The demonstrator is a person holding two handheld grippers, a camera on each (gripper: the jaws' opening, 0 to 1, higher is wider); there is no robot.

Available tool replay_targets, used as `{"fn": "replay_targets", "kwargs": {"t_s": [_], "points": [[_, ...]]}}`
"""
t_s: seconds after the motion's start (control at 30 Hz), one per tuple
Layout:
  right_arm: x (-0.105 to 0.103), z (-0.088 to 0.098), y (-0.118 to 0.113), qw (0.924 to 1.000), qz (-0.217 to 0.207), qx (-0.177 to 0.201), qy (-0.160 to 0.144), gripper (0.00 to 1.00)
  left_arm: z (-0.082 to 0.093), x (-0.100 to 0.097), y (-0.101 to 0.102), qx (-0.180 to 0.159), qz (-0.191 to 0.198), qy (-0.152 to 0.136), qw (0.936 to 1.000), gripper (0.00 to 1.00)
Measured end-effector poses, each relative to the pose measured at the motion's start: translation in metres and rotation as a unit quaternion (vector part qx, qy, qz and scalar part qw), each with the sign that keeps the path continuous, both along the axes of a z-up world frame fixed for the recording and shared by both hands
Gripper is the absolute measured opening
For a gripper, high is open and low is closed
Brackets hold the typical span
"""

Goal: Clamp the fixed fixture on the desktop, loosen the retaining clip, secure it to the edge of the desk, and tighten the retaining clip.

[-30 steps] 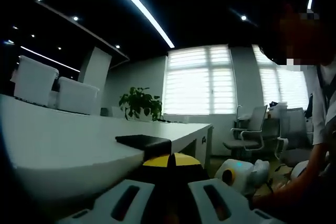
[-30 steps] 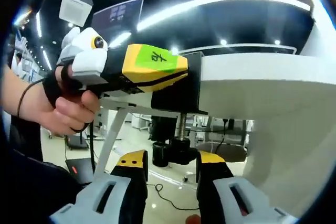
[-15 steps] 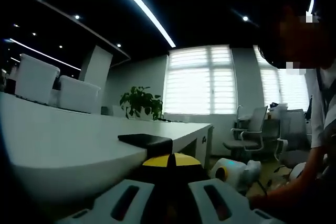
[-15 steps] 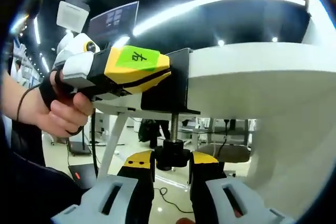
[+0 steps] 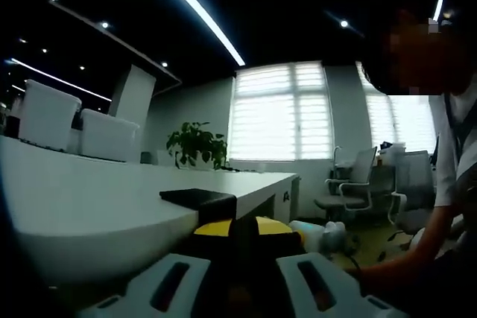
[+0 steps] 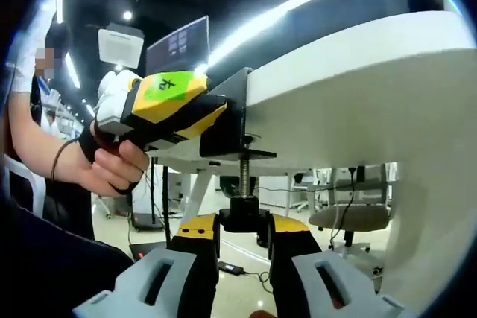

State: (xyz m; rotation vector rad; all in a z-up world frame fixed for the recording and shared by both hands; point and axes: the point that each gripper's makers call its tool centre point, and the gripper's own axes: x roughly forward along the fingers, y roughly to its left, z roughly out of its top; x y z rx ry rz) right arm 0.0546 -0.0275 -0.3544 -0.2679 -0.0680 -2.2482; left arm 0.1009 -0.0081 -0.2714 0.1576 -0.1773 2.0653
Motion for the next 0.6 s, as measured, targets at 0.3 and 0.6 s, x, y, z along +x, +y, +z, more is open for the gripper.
{"fn": "replay_targets", "kwargs": {"t_s": [0.3, 0.6], "points": [[-0.003, -0.002, 0.006, 0.9939, -0.103, -0.030, -0.028, 0.32, 0.006, -0.001, 0.000, 0.003, -0.002, 0.000, 1.0000, 0.09], [0.006, 0.018, 0.001, 0.9909, -0.133, -0.021, -0.001, 0.35, 0.006, -0.003, -0.001, 0.002, -0.001, -0.002, 1.0000, 0.07]]}}
